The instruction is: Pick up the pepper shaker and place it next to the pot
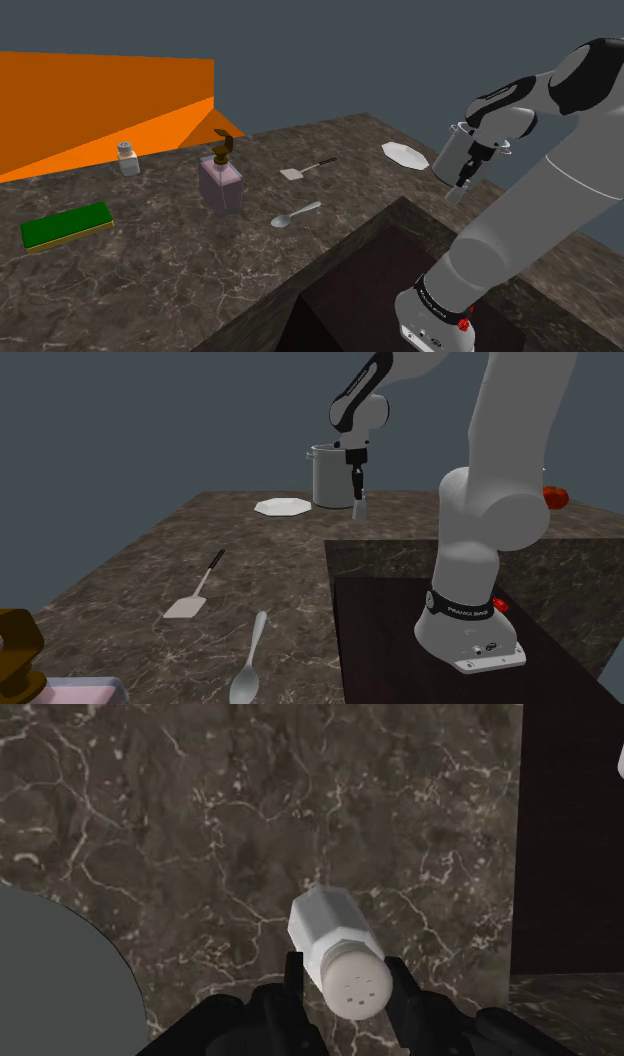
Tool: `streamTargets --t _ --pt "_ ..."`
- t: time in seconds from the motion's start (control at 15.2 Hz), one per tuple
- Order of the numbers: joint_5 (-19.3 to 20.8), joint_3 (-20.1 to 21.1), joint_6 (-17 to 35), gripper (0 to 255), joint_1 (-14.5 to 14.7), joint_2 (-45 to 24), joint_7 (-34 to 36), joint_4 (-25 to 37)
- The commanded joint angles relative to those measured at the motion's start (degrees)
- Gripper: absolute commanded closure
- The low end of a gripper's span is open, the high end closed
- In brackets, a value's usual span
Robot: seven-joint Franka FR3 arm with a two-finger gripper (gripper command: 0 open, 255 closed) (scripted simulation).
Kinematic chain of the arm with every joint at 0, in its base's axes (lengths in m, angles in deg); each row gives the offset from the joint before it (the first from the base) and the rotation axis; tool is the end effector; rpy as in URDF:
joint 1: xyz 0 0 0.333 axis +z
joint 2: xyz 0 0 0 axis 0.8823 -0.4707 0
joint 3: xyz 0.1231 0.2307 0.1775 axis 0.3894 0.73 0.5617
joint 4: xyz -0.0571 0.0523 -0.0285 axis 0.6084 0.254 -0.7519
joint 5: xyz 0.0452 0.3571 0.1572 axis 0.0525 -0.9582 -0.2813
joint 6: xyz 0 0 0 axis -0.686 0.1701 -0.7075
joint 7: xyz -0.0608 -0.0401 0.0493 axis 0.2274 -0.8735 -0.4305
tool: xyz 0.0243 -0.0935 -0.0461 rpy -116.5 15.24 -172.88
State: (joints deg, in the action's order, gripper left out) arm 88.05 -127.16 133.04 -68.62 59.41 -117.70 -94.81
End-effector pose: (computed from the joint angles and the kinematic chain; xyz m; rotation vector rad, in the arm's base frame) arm 0.1776 -0.4733 0.3731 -3.0440 0.0542 0.1486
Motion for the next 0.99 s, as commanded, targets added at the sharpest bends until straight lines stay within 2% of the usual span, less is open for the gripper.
streamTargets --t 0.0,0.33,0.59,0.92 --pt "-0.01 0.00 0.01 0 0.00 -0.01 0.00 0.00" --pt "0.00 0.00 0.01 0 0.00 0.00 0.00 0.00" --pt "3.01 1.75 -7.79 0 -0.06 4.08 2.53 5.38" --pt "3.00 1.79 -7.79 0 -0.11 4.07 2.52 5.38"
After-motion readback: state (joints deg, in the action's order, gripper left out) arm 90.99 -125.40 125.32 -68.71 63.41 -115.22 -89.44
